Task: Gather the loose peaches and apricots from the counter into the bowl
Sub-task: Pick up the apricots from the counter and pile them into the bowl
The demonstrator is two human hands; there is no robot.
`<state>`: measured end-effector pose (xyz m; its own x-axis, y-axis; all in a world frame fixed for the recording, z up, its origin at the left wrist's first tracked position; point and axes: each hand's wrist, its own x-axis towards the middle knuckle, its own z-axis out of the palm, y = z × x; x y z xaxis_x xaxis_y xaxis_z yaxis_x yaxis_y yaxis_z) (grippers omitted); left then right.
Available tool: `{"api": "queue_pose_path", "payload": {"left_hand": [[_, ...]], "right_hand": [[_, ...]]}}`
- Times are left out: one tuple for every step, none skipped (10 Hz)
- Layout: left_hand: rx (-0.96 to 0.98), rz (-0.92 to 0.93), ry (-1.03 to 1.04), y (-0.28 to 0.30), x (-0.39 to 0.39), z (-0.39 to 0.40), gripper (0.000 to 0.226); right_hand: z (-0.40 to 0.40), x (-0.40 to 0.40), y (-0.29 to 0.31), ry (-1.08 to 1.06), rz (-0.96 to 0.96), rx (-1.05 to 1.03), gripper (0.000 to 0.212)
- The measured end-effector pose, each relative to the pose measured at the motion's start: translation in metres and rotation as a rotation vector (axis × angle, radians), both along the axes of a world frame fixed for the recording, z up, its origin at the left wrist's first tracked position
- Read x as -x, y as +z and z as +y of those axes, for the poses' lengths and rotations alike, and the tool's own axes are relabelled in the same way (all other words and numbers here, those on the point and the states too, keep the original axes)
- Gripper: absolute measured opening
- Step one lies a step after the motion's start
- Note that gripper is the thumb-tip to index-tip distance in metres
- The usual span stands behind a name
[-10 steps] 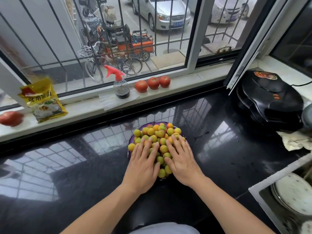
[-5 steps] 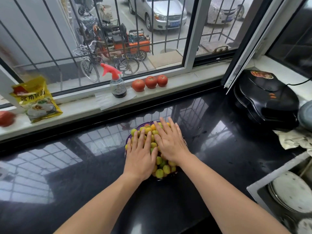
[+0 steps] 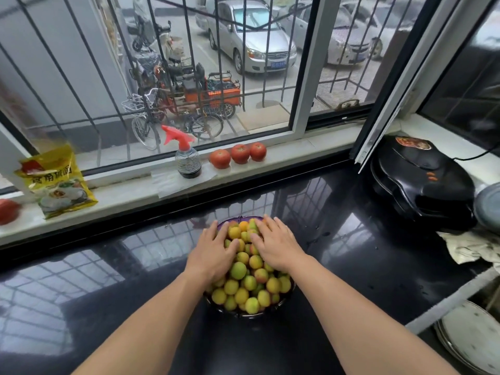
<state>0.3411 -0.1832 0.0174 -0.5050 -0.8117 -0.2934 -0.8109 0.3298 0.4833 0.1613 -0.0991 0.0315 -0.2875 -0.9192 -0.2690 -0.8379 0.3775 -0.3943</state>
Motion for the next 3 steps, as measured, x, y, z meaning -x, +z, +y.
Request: {"api": "queue_pose_path", "payload": {"left_hand": [[0.022, 0.003, -0.023, 0.001, 0.002, 0.006, 0.068], [0.072, -0.043, -0.035, 0.011, 0.0, 0.007, 0.065], [0.186, 0.003, -0.054, 0.035, -0.006, 0.012, 0.064]], "right_hand": [[0.004, -0.002, -0.003, -0.006, -0.023, -0.002, 0.065], [0.002, 0.003, 0.001, -0.018, -0.031, 0.023, 0.066], [0.004, 0.003, 0.014, -0.066, -0.031, 0.135, 0.064]]}}
